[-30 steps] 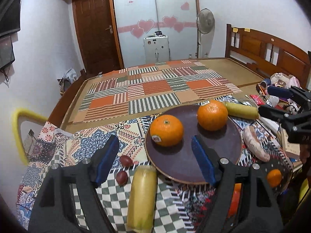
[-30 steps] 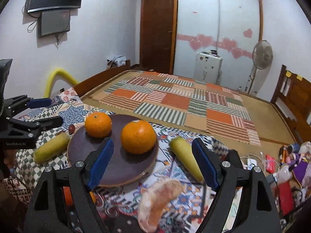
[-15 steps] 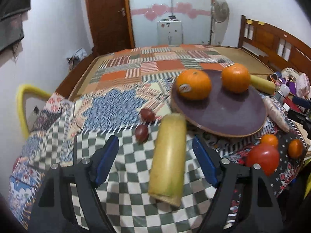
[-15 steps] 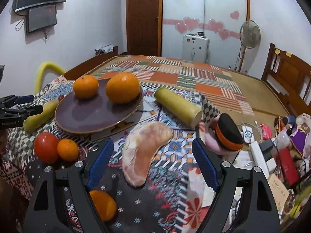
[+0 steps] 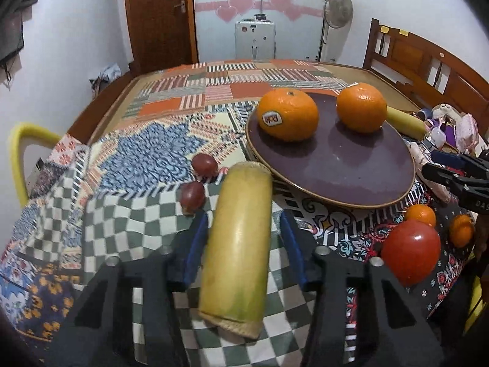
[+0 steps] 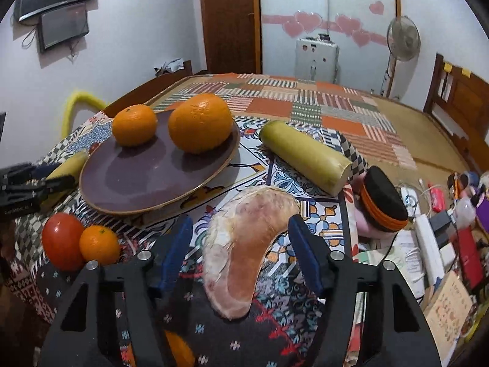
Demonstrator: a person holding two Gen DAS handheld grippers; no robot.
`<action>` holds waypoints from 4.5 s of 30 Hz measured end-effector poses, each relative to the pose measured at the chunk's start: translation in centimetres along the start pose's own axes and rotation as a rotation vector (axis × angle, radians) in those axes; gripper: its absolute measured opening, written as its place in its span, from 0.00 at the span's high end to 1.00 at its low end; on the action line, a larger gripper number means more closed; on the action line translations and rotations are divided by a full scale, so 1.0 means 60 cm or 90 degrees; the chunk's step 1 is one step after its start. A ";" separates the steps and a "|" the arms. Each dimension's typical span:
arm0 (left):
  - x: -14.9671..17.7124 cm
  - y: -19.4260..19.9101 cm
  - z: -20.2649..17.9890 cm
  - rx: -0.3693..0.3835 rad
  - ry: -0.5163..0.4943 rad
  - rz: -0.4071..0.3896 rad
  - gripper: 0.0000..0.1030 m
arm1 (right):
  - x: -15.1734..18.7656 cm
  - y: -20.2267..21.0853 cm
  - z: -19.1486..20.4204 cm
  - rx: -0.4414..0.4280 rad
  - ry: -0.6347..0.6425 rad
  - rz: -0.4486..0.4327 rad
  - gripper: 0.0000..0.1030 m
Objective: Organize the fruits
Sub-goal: 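Grasp the yellow cylinder with the left tool while the right tool grasps the pink-and-white food, then carry the yellow cylinder onto the plate with the left tool while the right tool lifts the pink food, then lay the yellow cylinder on the plate and open the left tool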
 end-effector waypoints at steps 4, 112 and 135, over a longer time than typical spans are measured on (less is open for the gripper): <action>0.001 -0.002 0.006 -0.003 0.020 -0.001 0.59 | 0.004 0.001 -0.007 -0.009 -0.012 0.011 0.54; -0.170 -0.093 -0.148 0.106 -0.038 -0.055 0.62 | -0.096 0.043 0.048 -0.071 0.013 -0.167 0.64; -0.163 -0.034 -0.108 0.089 -0.036 -0.088 0.42 | -0.102 0.028 0.060 -0.088 0.023 -0.150 0.64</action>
Point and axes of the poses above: each gripper's, at about its wrist camera, not at the fingertips, and y roughly against the way its jaws point, z to its left, x to its underside, the point moved 1 cm from there along -y, roughly the way its jaws point, and after that the axes turned 15 degrees about -z, right-handed, at the moved point
